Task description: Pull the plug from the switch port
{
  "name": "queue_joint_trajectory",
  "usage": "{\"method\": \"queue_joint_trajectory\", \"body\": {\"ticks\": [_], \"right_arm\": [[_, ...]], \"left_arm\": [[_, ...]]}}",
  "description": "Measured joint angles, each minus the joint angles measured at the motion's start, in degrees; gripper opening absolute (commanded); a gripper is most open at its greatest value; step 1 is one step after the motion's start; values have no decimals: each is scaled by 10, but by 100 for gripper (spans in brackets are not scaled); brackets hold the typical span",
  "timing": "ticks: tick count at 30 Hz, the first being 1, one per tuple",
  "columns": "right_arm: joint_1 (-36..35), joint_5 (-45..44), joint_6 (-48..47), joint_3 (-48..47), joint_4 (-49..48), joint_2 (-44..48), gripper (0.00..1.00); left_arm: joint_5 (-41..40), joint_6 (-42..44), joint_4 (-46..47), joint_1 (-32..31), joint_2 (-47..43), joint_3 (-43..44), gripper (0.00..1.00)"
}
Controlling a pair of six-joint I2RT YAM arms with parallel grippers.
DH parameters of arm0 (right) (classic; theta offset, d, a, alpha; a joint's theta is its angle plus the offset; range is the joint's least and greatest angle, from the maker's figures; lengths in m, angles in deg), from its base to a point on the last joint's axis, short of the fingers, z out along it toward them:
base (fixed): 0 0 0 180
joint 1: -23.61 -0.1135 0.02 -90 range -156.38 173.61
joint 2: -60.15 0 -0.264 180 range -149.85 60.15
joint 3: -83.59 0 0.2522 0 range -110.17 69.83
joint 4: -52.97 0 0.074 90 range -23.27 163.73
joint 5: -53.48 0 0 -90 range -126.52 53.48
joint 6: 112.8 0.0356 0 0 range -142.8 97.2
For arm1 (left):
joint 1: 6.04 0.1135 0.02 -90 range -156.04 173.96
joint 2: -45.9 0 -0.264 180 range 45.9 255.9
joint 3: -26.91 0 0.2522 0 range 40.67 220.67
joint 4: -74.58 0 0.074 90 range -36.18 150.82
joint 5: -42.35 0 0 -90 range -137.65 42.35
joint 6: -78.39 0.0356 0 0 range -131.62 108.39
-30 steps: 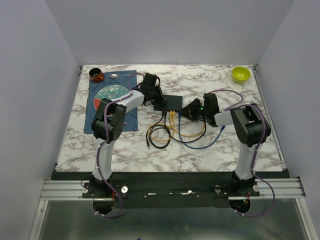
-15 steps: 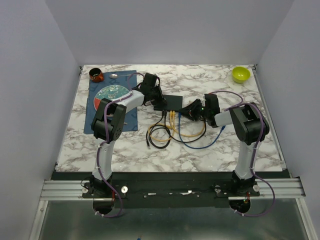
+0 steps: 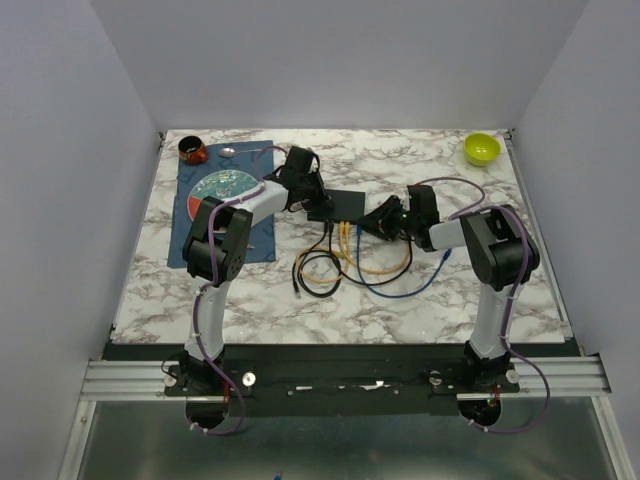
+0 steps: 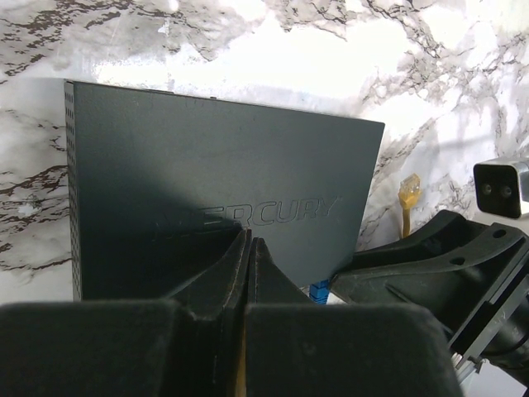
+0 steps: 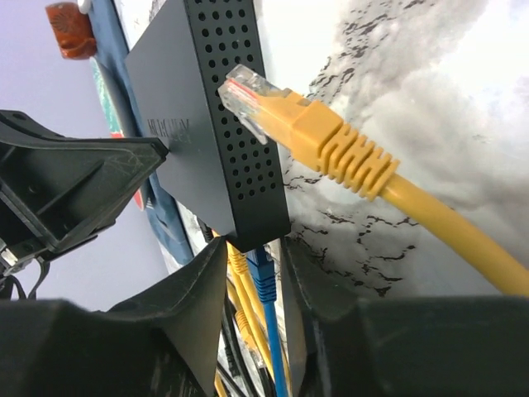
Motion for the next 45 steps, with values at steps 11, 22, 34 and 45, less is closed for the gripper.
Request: {"method": "queue_joint_trajectory", "body": {"ticks": [11, 22, 34, 45], "right_arm": [[0, -3, -43, -39, 91, 9, 29], [0, -6, -77, -64, 147, 12, 41], [0, -6, -78, -64, 152, 13, 41], [0, 21, -62, -33, 126, 25, 53]], "left_arm": [[5, -5, 7, 1, 0, -4, 4], [7, -10, 10, 1, 0, -5, 4], [10, -15, 10, 2, 0, -5, 4], [12, -16, 11, 2, 0, -6, 4]]}}
